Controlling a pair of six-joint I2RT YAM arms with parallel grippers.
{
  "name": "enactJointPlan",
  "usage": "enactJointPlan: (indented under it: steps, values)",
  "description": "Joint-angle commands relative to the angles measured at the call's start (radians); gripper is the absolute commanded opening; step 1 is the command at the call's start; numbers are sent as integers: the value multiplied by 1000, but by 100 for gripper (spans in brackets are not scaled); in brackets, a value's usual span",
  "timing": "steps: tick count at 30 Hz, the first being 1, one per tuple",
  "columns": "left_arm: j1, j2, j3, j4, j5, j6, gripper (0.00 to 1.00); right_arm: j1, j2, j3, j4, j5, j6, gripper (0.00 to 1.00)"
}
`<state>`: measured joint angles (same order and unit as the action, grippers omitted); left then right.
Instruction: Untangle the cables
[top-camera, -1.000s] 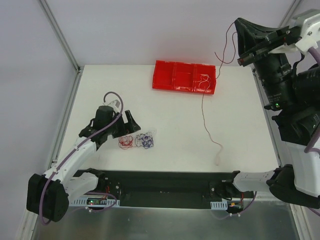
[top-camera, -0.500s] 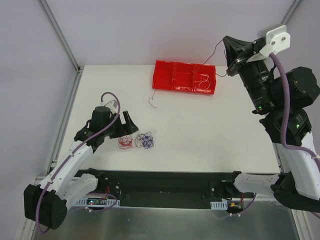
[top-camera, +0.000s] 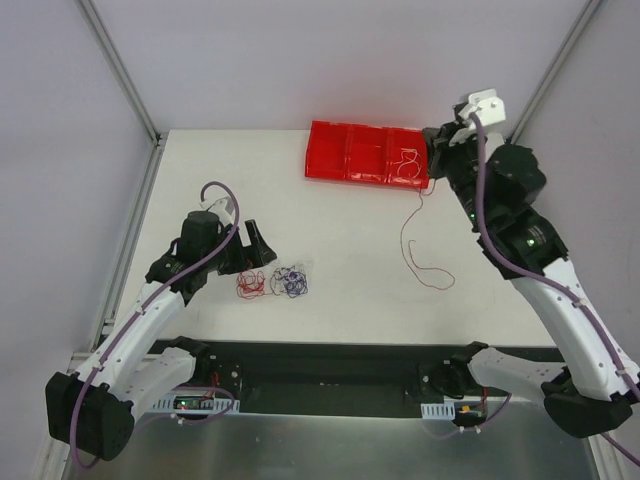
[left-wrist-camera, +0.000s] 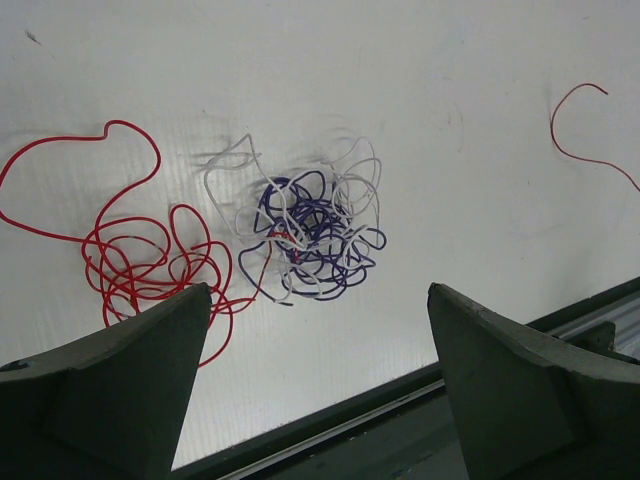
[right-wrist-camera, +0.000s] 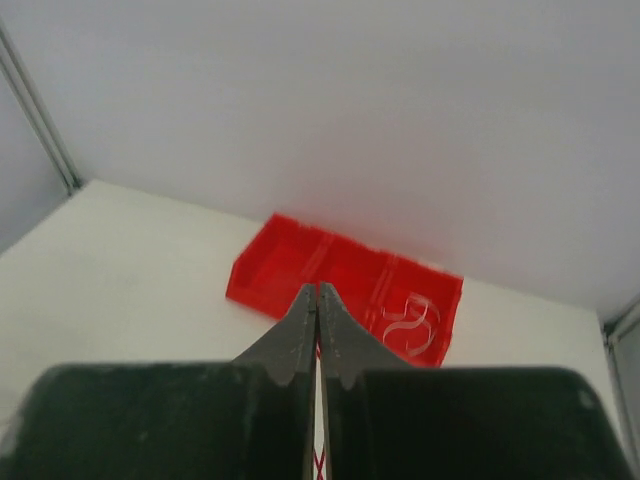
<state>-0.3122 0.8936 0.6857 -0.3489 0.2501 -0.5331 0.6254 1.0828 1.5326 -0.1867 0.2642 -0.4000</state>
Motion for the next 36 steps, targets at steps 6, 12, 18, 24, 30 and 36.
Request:
enactJointPlan:
  steps: [6, 12, 18, 24, 30, 36]
  values:
    - [9, 5, 28, 1, 26, 18, 89, -151, -38, -423, -126, 29, 436, 0]
    - [9, 28, 32, 11, 31, 21, 89, -207, -24, -569, -307, 33, 526, 0]
    - [9, 53, 29, 33, 57, 13, 89, -292, 12, -687, -320, -63, 572, 0]
    - [9, 45, 21, 37, 71, 10, 89, -320, 98, -747, -246, -215, 613, 1]
    - [9, 18, -8, 39, 72, -2, 89, -329, 141, -796, -206, -277, 636, 13]
    - [9, 27, -8, 44, 81, -2, 89, -332, 178, -798, -178, -319, 567, 59]
